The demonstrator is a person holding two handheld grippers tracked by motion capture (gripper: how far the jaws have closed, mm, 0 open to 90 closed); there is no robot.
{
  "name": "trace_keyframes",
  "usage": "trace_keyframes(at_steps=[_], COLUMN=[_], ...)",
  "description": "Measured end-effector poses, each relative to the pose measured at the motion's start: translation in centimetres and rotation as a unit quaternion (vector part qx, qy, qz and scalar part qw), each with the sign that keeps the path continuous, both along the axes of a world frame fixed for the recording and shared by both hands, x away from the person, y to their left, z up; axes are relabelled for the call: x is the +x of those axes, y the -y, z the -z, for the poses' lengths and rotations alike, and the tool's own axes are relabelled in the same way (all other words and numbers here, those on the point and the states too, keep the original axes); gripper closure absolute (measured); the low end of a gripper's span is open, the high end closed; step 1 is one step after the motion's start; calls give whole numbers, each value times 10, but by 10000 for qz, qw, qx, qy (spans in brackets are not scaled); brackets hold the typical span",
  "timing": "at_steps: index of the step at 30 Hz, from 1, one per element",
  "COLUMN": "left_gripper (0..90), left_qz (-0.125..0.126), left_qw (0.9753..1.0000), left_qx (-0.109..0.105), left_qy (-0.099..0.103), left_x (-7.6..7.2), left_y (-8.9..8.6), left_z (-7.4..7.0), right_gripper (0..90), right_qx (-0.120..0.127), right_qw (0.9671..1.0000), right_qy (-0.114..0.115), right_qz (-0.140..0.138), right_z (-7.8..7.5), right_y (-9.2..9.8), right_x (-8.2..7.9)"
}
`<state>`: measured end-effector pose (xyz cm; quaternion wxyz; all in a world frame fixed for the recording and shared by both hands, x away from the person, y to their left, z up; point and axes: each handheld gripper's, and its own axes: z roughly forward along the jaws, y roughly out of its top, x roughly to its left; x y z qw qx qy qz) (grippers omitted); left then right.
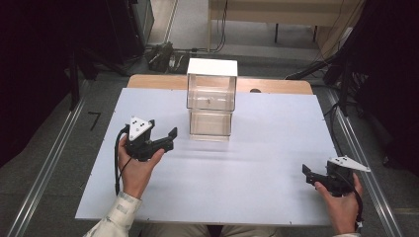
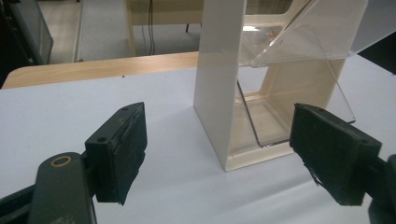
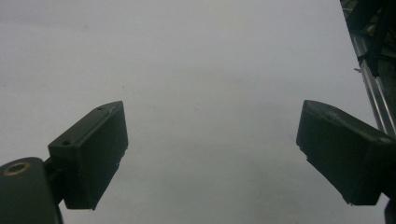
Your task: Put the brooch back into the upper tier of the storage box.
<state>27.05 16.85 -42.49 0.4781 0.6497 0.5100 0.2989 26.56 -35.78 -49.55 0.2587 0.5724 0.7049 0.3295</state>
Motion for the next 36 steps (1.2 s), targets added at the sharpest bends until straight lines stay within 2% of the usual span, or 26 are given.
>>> trace_keyframes(at_steps=[6, 16, 36], left_gripper=[206, 198, 187], left_qz=[-55, -164, -365], left_qw=[10000, 9996, 9985], left_qx=[19, 116, 173], left_qy=[-41, -223, -368], left_x=[-2, -4, -16], left_y=[-4, -9, -25], left_z=[4, 18, 29], right_gripper=[75, 75, 75], right_qx=[8, 6, 25], right_qw=[10000, 10000, 10000], right_qy=[5, 12, 11], right_qz=[-3, -16, -7], right_z=[0, 0, -1], right_y=[0, 0, 0], right_x=[0, 0, -1])
